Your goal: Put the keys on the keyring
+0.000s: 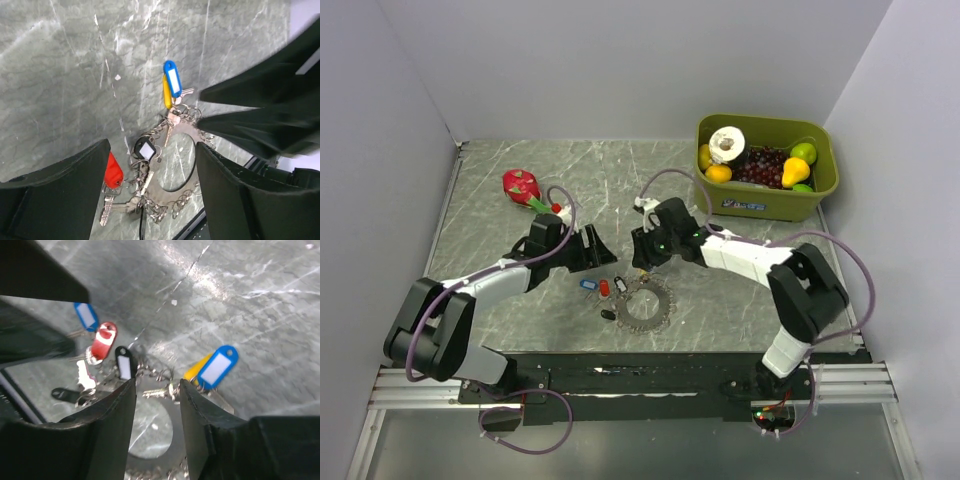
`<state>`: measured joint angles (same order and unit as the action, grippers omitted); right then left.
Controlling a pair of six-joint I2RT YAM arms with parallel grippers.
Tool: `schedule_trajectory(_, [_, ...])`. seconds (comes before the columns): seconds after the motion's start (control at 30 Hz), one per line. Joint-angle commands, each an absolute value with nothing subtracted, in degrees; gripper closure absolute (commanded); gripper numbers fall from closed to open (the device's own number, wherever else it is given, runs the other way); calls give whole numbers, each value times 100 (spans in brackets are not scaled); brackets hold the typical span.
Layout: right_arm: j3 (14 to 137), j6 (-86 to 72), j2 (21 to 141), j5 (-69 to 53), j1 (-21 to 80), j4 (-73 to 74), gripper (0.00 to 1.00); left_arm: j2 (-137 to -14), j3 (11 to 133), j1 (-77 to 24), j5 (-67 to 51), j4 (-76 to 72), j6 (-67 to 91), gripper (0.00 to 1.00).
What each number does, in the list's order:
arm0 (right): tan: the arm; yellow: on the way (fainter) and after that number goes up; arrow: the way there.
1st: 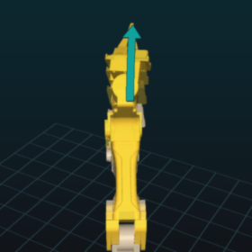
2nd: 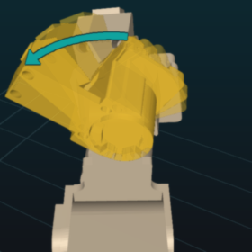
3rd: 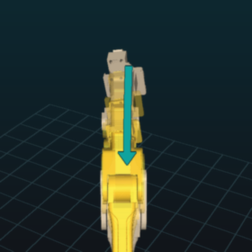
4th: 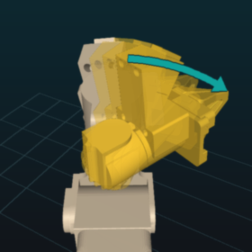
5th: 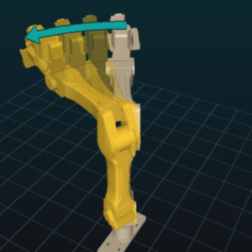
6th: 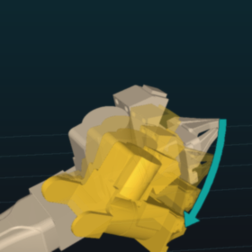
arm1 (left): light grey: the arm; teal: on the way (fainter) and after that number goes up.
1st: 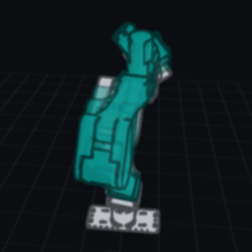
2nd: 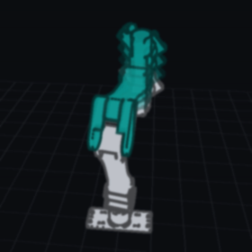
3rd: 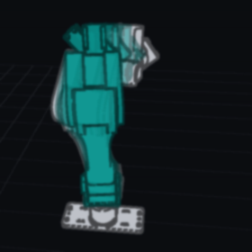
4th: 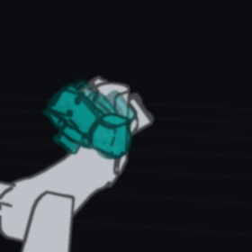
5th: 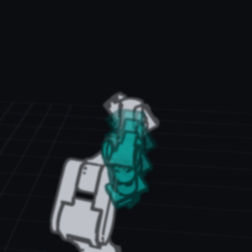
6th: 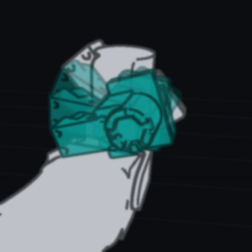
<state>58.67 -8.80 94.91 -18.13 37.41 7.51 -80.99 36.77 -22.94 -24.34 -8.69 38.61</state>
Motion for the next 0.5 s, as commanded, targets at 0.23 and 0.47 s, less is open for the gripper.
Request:
schedule_trajectory(0.23, [6627, -589, 10239, -1503, 4051, 1213, 58, -7971, 3832, -2180, -2716, -993, 3929, 24])
schedule_trajectory(0.47, [6601, -554, 10310, -1477, 4078, 1309, 67, -8033, 3832, -2180, -2786, -1020, 3894, 24])
